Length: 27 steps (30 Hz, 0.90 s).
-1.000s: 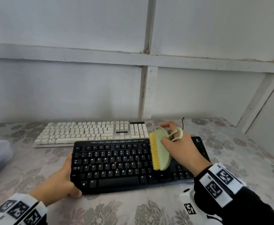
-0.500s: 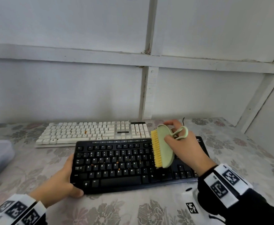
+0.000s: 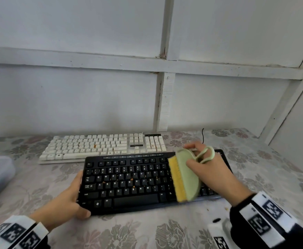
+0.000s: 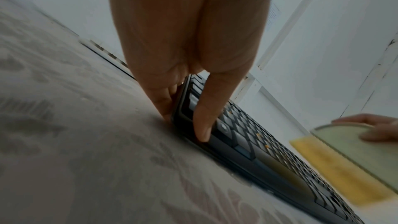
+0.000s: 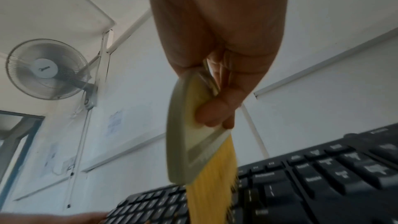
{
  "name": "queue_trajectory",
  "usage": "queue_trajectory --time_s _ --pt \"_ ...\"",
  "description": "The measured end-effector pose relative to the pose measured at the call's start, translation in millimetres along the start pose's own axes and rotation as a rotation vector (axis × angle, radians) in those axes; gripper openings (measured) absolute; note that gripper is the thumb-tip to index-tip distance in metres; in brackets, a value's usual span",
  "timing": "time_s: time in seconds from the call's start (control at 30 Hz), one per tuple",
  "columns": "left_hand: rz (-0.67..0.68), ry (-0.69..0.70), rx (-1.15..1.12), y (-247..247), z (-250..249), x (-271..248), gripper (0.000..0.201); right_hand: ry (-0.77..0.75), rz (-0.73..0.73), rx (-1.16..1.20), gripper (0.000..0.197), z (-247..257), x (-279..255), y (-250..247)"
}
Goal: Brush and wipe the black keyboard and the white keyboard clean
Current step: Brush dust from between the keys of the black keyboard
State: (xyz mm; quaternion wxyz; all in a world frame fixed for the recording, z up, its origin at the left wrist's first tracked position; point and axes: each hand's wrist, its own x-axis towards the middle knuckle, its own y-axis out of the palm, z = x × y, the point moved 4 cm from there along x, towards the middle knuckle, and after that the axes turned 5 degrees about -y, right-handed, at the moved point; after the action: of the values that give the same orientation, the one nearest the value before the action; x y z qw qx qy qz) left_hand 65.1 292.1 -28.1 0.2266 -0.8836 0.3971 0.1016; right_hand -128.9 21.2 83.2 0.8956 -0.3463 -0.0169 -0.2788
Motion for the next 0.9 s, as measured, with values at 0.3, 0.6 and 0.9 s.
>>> queue_trajectory --time_s 0.3,0.6,0.9 --pt "-0.054 -0.011 0.055 -1.4 0.7 1.5 0.105 -0.006 -0.032 -0.01 0.027 -1.9 7.9 21.8" --pt "-0.044 0.022 0.067 1.3 -2.9 0.2 0.108 0.008 0.022 0.021 0.022 -1.0 -5.9 6.0" --pt "-0.059 -0.022 0.124 0.5 -0.8 1.3 0.114 -0.025 0.004 -0.078 0.028 0.5 -2.2 28.8"
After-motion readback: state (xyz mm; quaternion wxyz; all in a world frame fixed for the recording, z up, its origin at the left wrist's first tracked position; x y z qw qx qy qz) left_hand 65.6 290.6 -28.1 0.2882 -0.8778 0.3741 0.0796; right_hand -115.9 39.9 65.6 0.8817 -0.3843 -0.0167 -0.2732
